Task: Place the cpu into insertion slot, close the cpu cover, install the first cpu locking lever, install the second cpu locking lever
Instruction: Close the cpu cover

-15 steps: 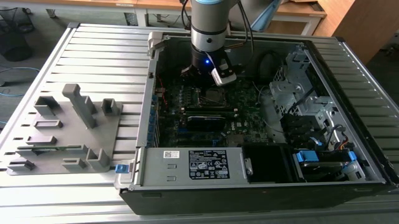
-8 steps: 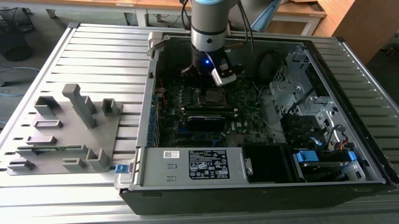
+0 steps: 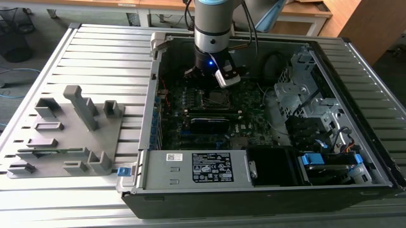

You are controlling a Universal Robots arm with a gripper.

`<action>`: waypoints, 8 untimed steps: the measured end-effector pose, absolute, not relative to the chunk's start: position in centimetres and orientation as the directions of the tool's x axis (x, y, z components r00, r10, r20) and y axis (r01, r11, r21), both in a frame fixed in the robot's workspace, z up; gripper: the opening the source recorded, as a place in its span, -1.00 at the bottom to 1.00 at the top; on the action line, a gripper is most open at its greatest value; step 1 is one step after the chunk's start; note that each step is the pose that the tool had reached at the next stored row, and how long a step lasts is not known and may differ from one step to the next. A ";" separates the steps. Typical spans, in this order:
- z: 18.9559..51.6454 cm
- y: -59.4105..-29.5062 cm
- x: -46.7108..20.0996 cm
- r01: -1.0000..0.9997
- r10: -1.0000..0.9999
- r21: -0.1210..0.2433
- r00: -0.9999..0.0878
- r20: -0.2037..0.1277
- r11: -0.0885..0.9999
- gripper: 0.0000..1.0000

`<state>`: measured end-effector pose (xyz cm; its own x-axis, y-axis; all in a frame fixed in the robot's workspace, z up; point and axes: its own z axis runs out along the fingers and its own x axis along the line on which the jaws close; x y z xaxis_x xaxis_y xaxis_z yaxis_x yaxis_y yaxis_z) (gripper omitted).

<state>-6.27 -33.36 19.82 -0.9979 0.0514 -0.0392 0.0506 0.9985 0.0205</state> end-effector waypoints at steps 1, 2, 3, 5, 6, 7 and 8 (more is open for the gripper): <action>19.8 -33.4 -6.3 0.051 0.051 0.021 -0.998 -0.039 0.999 -0.79; 19.8 -33.4 -6.3 0.051 0.051 0.021 -0.998 -0.039 0.999 -0.79; 19.8 -33.4 -6.3 0.051 0.051 0.021 -0.998 -0.039 0.999 -0.79; 20.0 -33.3 -6.2 0.051 0.051 0.022 -0.998 -0.040 0.998 -0.79; 20.1 -33.3 -6.3 0.051 0.051 0.021 -0.998 -0.040 0.998 -0.79; 20.2 -33.4 -6.3 0.051 0.051 0.021 -0.998 -0.039 0.999 -0.79; 20.3 -33.4 -6.3 0.051 0.051 0.021 -0.998 -0.039 0.999 -0.79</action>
<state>-6.26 -33.36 20.35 -0.9979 0.0514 -0.0394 0.0506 0.9985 0.0208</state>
